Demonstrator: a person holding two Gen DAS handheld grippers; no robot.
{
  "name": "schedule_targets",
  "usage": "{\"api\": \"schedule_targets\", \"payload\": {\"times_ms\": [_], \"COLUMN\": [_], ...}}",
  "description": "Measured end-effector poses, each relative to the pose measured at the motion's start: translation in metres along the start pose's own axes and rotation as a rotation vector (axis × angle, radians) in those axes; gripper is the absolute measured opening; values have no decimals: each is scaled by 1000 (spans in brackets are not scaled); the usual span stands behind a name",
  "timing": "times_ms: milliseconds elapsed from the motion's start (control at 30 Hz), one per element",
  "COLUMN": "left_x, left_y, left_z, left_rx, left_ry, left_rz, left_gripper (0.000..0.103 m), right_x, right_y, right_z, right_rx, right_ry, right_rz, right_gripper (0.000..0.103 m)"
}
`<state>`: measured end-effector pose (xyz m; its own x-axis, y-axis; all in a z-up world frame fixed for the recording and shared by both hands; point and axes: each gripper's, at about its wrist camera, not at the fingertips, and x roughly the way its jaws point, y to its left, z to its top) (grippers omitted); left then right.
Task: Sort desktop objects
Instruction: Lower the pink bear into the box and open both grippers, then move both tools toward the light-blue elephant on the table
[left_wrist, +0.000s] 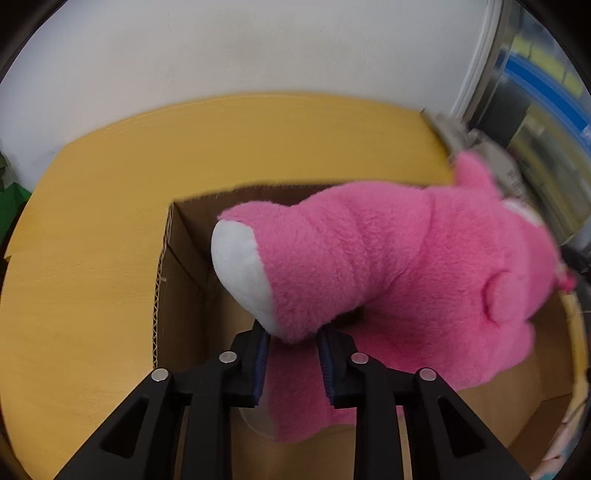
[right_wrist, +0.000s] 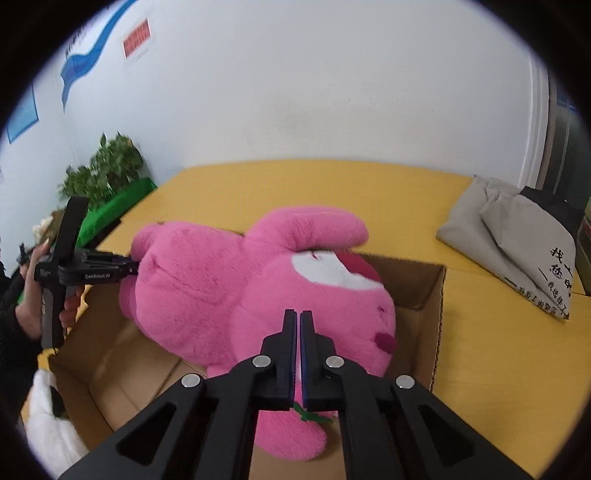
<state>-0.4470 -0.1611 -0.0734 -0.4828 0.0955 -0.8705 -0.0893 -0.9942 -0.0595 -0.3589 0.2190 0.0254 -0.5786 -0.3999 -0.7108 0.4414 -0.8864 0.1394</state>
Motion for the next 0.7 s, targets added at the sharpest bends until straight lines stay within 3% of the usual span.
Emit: {"api": "schedule_targets", "payload": {"times_ms": [133,167,200,267,300,367,400,500,700], "left_x": [-7,-13,-25,-53,-73,-110,-131,-183,-267], "left_y": [-4,-5,-3,2,4,6,6,-4,-28], "left_z": [-1,-1,-3,-7,-13,-27,-40,-77,-167], "left_rx": [-1,0,-7,-22,-32,-47,-48,-21,16], "left_ry": [-39,-48,-76,-138,-182,-257,-284,-343,-377], "left_rz": [8,15,10,-1,-11,-32,-56,-96,-157], "left_gripper": [31,34,42,62,73,80,85,102,103], "right_x": [4,-1,-7,-26,-38,-72,-89,-146,-275], "right_y": [-5,-7,-8,-9,-8,-1,3,21,53], "right_z": [-13,-16,-19,-27,-31,-43,-50,-67,-87], "right_rx": [15,19,23,36,43,37,33,1,-29], "right_ry": [17,8,-2,-34,-53,-102,-127,-202,-401], "right_rz": [15,17,11,24,51,81,95,116,155], "right_gripper": [13,26,46,67,67,71,79,80,80]}}
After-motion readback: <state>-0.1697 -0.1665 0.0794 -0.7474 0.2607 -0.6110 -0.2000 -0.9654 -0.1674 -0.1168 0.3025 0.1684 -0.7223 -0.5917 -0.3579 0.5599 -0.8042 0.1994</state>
